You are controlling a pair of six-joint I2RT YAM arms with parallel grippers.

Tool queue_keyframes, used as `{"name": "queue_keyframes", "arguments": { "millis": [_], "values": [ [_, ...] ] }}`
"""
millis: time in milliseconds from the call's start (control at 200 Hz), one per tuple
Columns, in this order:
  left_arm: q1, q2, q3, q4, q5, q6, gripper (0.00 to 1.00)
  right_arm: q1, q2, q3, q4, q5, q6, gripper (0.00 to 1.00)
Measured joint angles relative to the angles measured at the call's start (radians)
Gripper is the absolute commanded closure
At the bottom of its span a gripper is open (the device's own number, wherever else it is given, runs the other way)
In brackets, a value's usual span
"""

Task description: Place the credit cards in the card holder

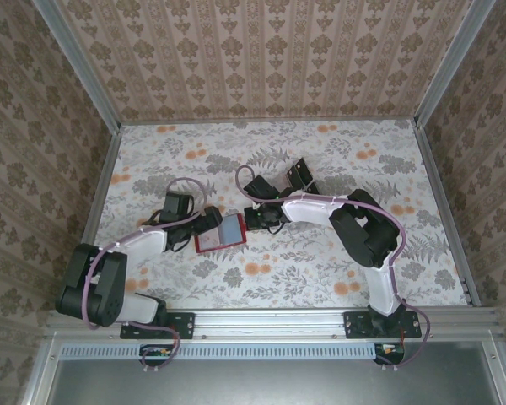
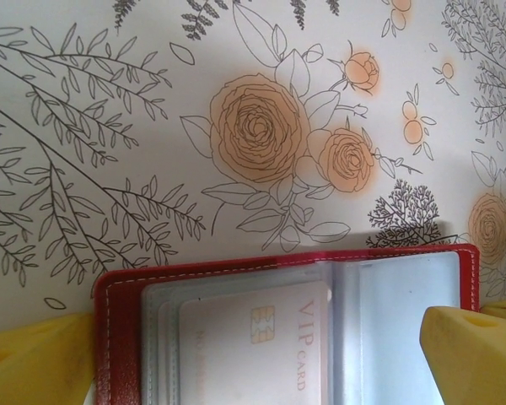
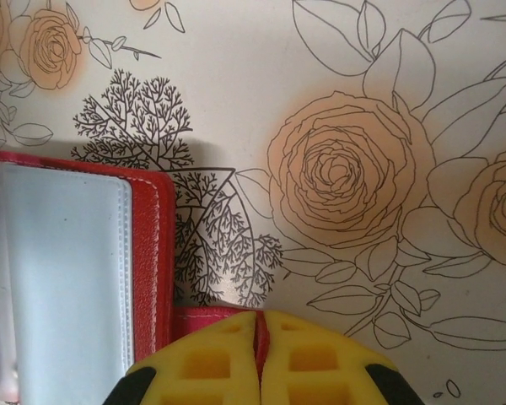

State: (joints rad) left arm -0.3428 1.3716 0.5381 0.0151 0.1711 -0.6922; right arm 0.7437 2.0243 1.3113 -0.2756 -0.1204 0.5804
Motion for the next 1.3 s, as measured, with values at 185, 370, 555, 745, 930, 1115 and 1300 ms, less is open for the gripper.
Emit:
{"name": "queue_keyframes", "arguments": {
  "millis": [185,370,555,745,930,1115,1300],
  "values": [
    [-0.031,-0.055,-0.005,0.032,0.025,-0.034,0.00,-0.005,0.000,-0.006,0.014,-0.019,0.007,1.00],
    [-0.071,-0.185,-0.009,0.059,0.027,-0.073,0.00,-0.008,0.000,-0.006,0.019,-0.038,0.022,1.00],
    [-0.162,-0.180,-0.010,0.127,0.011,-0.119,0.00,-0.016,0.002,-0.006,0.027,-0.053,0.026,0.89],
    [-0.250,-0.080,-0.003,0.176,-0.008,-0.142,0.00,-0.047,-0.024,-0.040,0.075,-0.094,0.053,0.52],
    [-0.282,-0.024,0.000,0.211,-0.033,-0.155,0.00,-0.127,-0.139,-0.133,0.086,-0.093,0.071,0.52],
    [-0.306,0.019,0.002,0.248,-0.061,-0.169,0.00,-0.167,-0.253,-0.203,0.088,-0.067,0.093,0.55],
    [-0.325,0.071,0.002,0.286,-0.087,-0.176,0.00,-0.162,-0.323,-0.282,0.105,-0.070,0.132,0.72]
  ]
}}
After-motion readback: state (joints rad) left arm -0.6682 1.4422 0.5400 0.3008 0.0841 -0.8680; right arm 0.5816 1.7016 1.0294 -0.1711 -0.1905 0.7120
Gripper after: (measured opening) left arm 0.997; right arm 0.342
